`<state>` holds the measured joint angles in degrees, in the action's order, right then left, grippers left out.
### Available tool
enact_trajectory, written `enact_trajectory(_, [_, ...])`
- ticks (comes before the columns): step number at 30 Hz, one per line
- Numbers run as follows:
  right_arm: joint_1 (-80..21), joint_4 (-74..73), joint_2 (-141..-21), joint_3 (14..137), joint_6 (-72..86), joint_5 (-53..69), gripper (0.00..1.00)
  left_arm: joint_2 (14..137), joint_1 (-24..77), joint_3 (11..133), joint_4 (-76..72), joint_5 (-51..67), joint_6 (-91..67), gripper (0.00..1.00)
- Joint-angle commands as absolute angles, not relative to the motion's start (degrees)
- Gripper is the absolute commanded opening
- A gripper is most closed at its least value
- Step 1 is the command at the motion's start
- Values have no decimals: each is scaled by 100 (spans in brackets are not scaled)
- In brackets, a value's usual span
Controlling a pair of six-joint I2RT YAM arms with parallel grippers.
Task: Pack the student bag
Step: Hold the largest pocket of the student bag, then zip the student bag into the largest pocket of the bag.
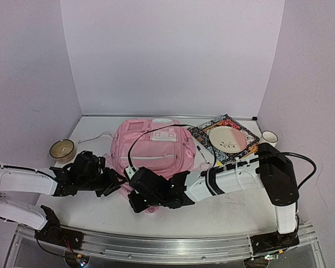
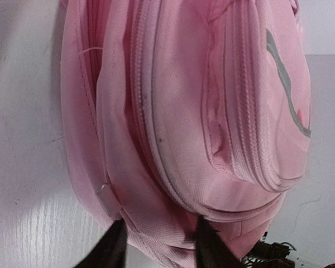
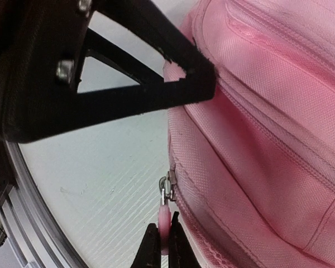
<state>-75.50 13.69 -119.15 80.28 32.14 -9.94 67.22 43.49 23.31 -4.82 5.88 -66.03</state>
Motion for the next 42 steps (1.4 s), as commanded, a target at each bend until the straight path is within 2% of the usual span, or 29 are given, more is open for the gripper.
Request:
enact_trajectory(1, [-7567,1573,-11728,8015,3192,-1092,0,6799,4429,2263,-844,437,-6664,29])
enact_trajectory(7, [-7568,1537,-11291,7526,3198,-1202,0,6602,4430,2221,-734,127,-6497,0])
enact_trajectory(19, [-7113,1042,-9925,6035,3018,-1400,0,6008,4151,2824,1492,-1543,-5477,0])
enact_trajectory(27, [-6598,901,-9383,5579,2839,-1489,0,5956,3800,3131,2184,-2422,-5014,0])
enact_trajectory(34, [-6127,888,-9294,5487,2672,-1487,0,6006,3224,3312,2409,-2459,-4679,0])
enact_trajectory(42, [-5444,1109,-9579,5564,2380,-1223,0,5337,3124,3106,2774,-2223,-4742,0])
